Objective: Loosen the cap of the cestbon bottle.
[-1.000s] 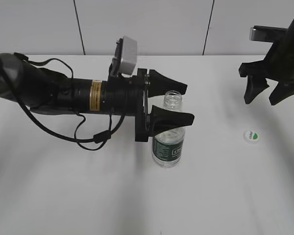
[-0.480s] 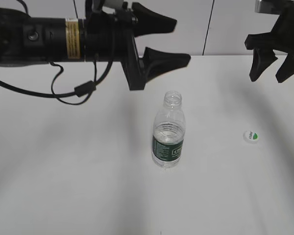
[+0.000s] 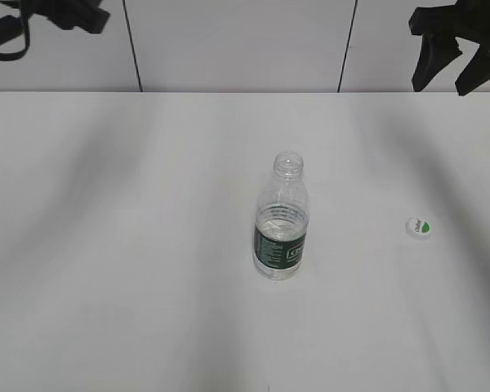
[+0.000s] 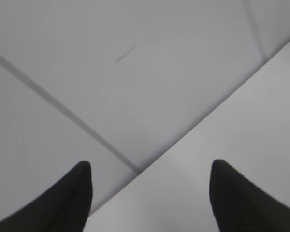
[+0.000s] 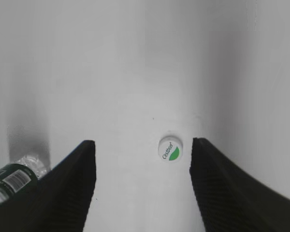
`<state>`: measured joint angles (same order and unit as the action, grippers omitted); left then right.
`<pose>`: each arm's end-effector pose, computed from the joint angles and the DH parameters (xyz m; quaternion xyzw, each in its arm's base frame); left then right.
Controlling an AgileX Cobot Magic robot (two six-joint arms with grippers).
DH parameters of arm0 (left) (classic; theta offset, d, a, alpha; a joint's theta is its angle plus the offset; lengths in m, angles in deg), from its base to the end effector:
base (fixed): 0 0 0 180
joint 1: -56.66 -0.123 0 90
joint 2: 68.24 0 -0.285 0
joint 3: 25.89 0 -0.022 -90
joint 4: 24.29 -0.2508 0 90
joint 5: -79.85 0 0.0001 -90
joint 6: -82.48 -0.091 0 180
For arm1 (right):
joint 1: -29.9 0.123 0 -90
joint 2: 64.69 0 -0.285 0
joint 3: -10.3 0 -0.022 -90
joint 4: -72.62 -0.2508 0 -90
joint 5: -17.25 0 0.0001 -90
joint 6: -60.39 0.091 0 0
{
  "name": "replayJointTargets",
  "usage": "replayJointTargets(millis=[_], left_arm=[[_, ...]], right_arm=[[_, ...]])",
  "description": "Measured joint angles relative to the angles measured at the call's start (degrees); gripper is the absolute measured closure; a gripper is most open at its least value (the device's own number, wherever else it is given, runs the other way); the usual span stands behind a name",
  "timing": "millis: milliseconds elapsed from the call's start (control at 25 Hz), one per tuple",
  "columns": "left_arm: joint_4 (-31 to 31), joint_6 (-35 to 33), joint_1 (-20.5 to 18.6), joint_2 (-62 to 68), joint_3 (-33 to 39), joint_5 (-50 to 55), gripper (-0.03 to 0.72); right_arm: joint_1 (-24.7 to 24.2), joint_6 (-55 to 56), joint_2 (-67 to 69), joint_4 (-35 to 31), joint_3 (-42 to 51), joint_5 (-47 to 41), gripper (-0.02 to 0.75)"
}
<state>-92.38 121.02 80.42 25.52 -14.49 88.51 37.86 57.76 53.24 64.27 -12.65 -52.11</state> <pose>0.3273 -0.1301 0.3345 0.3249 0.7422 0.0850 0.5800 0.4041 0.0690 0.2882 -0.0751 0.9853 0.0772 0.1324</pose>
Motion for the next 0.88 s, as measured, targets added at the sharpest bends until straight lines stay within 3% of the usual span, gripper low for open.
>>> replayJointTargets(millis=[160,240,400,520,680,880], left_arm=[[9.59,0.0,0.0,-2.68,0.0,19.07,0.231],[18.39,-0.79,-0.05,-3.02,0.0,26.58,0.235],[40.65,-10.85,-0.1,-3.02,0.0,32.89,0.262],[52.43,-18.08,-0.16,-3.02,0.0,37.65,0.298],[58.77,-20.0,-3.5,-3.02,-1.34,48.62,0.315],[62.26,-21.97,-11.97,-3.02,-4.67,59.21,0.318]], right_arm=[[0.0,0.1,0.0,-1.58,0.01,-0.05,0.261],[0.0,0.17,0.0,-1.81,-0.06,-0.12,0.261],[0.0,0.23,0.0,-1.73,-0.06,-0.12,0.261],[0.0,1.28,0.0,0.12,-0.06,-0.17,0.261],[0.0,2.1,-1.19,3.17,0.96,-0.11,0.261],[0.0,2.14,-10.59,7.19,10.45,-0.11,0.261]])
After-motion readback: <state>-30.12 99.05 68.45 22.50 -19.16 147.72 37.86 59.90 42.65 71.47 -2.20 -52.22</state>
